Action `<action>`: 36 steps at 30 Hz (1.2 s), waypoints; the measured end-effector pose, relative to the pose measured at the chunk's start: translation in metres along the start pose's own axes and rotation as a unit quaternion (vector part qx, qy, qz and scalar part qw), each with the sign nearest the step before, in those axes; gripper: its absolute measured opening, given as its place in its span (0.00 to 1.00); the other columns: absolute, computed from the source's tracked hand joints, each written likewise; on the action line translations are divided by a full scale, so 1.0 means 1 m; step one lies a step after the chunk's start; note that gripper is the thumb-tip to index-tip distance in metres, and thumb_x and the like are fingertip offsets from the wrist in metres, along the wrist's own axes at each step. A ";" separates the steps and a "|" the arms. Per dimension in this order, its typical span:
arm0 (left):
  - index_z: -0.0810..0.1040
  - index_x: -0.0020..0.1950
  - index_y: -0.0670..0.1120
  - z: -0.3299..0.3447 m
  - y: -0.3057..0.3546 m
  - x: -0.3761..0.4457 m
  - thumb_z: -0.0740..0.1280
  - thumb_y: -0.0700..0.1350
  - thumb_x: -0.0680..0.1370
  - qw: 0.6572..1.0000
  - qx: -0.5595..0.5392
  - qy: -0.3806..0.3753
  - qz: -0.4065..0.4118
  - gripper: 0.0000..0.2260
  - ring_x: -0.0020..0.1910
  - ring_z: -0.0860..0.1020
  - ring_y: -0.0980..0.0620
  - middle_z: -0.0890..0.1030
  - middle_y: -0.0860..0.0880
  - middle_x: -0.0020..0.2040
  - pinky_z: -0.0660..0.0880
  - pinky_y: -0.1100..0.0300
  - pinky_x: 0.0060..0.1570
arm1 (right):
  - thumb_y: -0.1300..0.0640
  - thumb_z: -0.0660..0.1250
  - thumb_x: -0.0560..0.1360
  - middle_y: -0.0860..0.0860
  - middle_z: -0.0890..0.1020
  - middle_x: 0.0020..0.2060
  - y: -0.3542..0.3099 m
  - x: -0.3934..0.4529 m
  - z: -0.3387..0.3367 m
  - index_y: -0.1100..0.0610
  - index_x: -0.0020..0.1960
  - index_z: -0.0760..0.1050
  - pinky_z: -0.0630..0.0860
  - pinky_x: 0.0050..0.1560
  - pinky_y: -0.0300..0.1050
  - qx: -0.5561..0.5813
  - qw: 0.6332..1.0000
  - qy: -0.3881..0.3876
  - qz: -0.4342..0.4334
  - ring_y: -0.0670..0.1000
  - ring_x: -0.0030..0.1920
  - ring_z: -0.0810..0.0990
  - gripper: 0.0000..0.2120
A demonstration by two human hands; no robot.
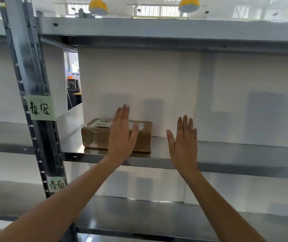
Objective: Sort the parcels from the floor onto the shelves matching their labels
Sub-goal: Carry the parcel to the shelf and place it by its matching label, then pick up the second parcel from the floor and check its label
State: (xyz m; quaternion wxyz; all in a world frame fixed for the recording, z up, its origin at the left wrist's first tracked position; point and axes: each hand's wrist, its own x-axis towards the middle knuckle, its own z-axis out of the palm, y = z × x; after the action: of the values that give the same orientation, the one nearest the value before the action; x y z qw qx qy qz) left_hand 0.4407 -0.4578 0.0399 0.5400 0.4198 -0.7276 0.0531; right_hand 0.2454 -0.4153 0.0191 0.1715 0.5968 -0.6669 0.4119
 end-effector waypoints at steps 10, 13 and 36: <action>0.43 0.80 0.47 0.160 0.179 -0.051 0.49 0.56 0.82 0.951 -0.096 -0.200 0.218 0.30 0.80 0.38 0.58 0.41 0.53 0.81 0.41 0.60 0.78 | 0.35 0.37 0.83 0.60 0.57 0.82 0.187 -0.049 -0.099 0.65 0.82 0.54 0.50 0.81 0.57 -0.164 0.981 0.050 0.095 0.57 0.82 0.51 0.41; 0.42 0.80 0.45 0.204 0.246 -0.067 0.48 0.56 0.82 0.938 -0.131 -0.223 0.232 0.30 0.81 0.41 0.53 0.44 0.49 0.82 0.46 0.56 0.79 | 0.36 0.38 0.84 0.59 0.56 0.82 0.244 -0.074 -0.140 0.64 0.82 0.54 0.52 0.81 0.57 -0.206 0.968 0.061 0.132 0.58 0.82 0.52 0.40; 0.55 0.79 0.35 0.360 0.557 -0.247 0.45 0.61 0.83 0.802 -0.225 -0.339 0.438 0.35 0.79 0.54 0.43 0.56 0.37 0.80 0.48 0.52 0.78 | 0.36 0.38 0.84 0.68 0.65 0.77 0.448 -0.283 -0.369 0.71 0.78 0.59 0.58 0.80 0.58 -0.533 0.783 0.041 0.318 0.65 0.78 0.64 0.42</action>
State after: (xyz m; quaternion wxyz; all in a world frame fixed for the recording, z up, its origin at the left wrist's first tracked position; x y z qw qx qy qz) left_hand -0.1829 -0.1547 -0.1039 0.2573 -0.0852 -0.9622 -0.0272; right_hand -0.2067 0.0254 -0.1171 0.3485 0.1469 -0.9246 0.0463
